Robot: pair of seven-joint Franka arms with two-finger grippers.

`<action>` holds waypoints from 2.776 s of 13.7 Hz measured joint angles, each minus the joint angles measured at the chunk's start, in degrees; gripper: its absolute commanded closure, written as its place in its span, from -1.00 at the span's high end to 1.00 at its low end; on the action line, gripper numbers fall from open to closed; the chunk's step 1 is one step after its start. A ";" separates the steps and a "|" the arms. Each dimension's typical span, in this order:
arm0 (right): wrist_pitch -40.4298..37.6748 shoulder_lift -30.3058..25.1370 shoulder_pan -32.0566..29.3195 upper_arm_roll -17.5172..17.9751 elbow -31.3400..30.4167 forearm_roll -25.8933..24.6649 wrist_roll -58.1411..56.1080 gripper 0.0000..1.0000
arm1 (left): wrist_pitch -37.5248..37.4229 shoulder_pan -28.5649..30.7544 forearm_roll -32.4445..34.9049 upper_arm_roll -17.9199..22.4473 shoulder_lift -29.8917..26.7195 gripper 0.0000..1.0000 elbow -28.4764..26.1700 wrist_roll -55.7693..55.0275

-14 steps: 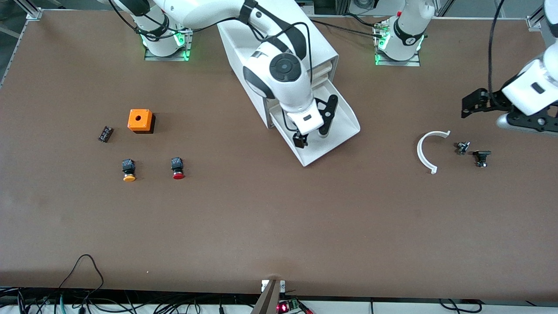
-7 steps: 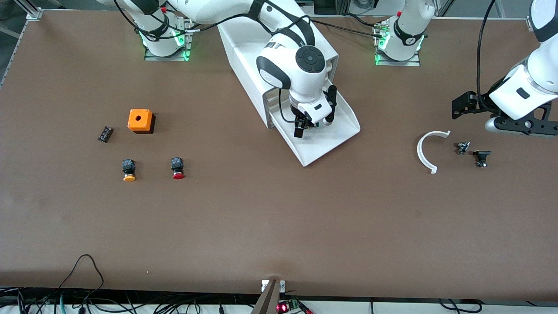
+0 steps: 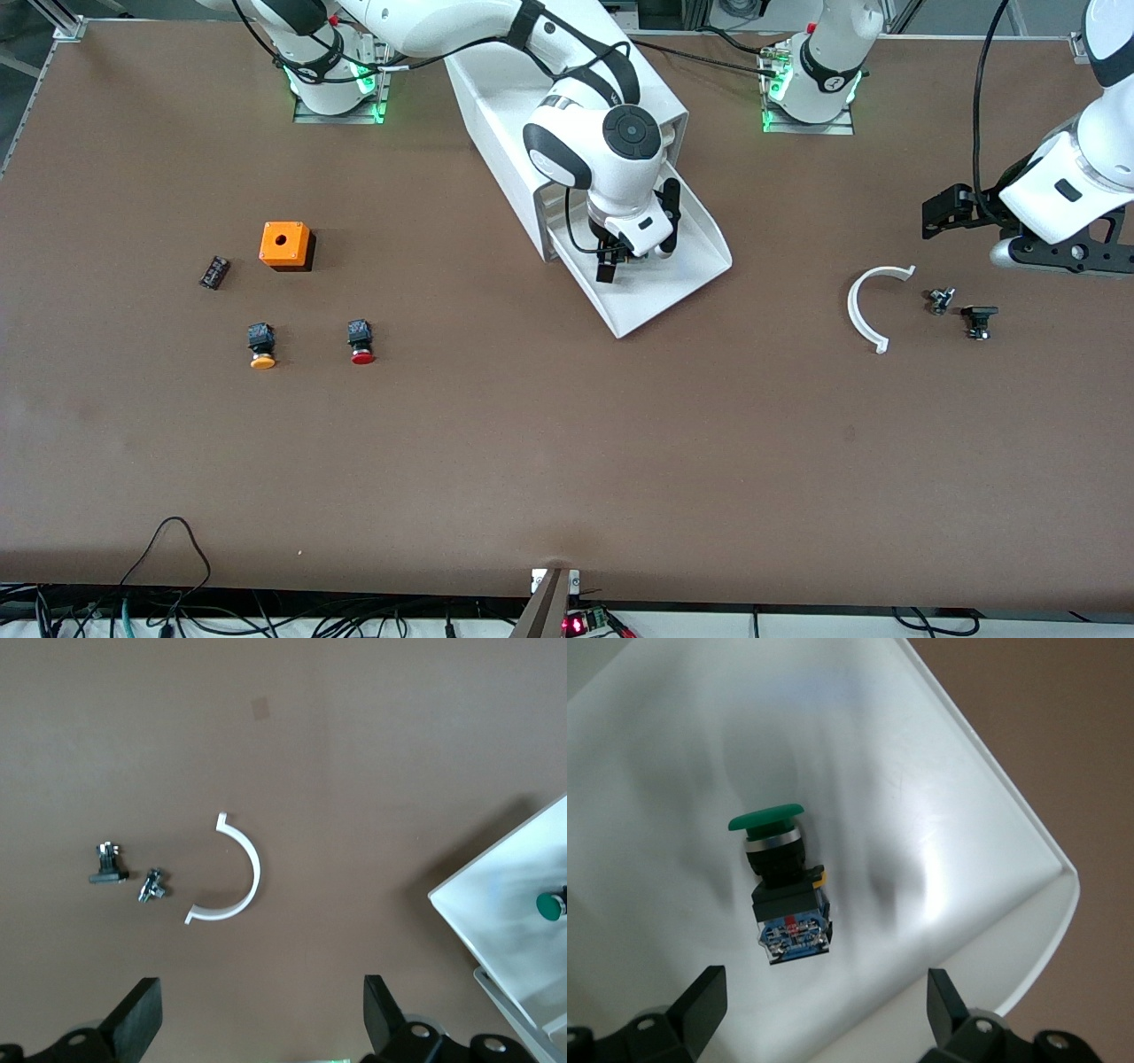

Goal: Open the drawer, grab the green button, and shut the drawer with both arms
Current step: 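Grasp the green push button in the drawer with the right gripper, then lift the green button out with the right gripper while the left gripper approaches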

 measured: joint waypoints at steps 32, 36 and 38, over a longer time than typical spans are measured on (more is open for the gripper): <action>-4.26 0.86 1.70 3.10 5.26 -10.62 2.27 -0.58 | -0.08 -0.07 0.00 -0.36 1.22 1.00 1.05 0.03; -7.22 -7.42 -2.81 0.68 7.60 -10.59 5.35 -0.58 | 1.39 -0.04 0.00 -0.31 1.83 1.00 1.08 0.03; -7.62 -10.16 -6.33 -1.04 7.12 -10.17 10.53 -0.58 | 1.53 -0.23 0.00 -0.40 2.04 1.00 1.16 0.03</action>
